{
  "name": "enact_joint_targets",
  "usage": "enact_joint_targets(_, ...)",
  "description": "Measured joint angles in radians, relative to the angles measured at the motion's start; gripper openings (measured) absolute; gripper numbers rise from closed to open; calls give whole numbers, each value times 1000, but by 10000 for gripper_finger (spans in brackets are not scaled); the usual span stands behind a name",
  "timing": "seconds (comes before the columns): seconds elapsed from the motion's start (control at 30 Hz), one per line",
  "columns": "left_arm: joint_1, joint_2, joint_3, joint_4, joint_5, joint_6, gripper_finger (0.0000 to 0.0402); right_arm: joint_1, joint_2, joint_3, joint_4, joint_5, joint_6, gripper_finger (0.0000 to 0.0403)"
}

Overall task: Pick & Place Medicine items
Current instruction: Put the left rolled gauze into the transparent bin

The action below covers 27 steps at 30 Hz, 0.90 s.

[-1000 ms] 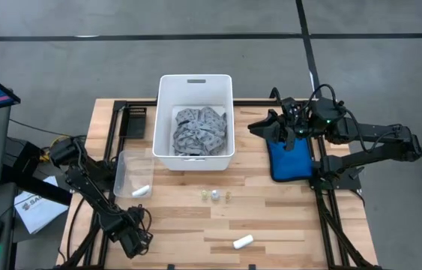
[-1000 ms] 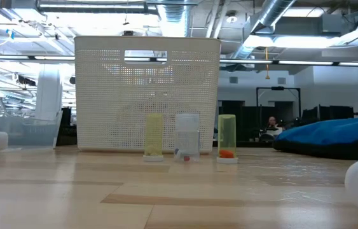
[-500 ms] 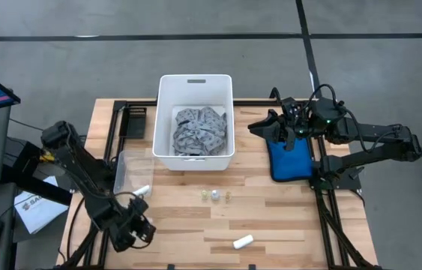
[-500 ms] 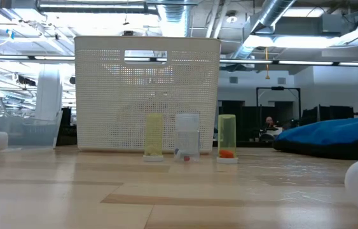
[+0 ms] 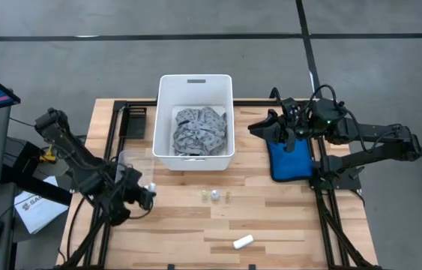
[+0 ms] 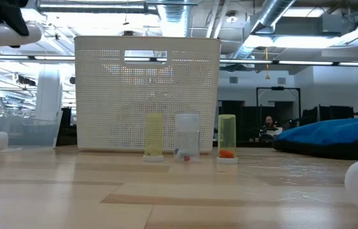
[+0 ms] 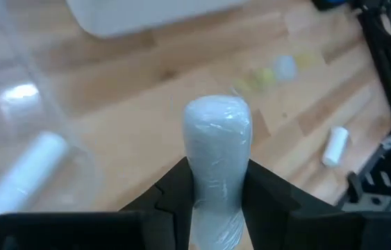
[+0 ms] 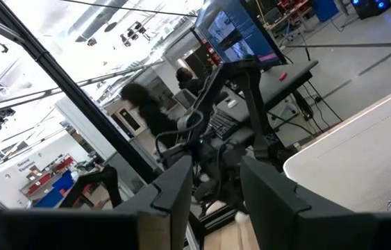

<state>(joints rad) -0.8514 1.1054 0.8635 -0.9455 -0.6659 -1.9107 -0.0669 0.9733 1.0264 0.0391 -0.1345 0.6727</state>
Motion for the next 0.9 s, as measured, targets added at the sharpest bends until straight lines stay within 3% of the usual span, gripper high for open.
enact_joint_targets(0.17, 40, -83, 0, -150, 50, -1, 95, -9, 0, 0, -1, 0, -2, 120)
enact_joint_targets(0.5, 145, -124, 0, -438, 305, 117, 95, -25, 0, 0, -1, 1, -26, 120)
enact_joint_targets(0.7, 210, -124, -43, -468, 353, 196, 98, -48, 0, 0, -1, 1, -26, 120)
enact_joint_targets(0.9, 252, -123, -90, -426, 371, 257, 136, -49, 0, 0, 1, 1, -26, 120)
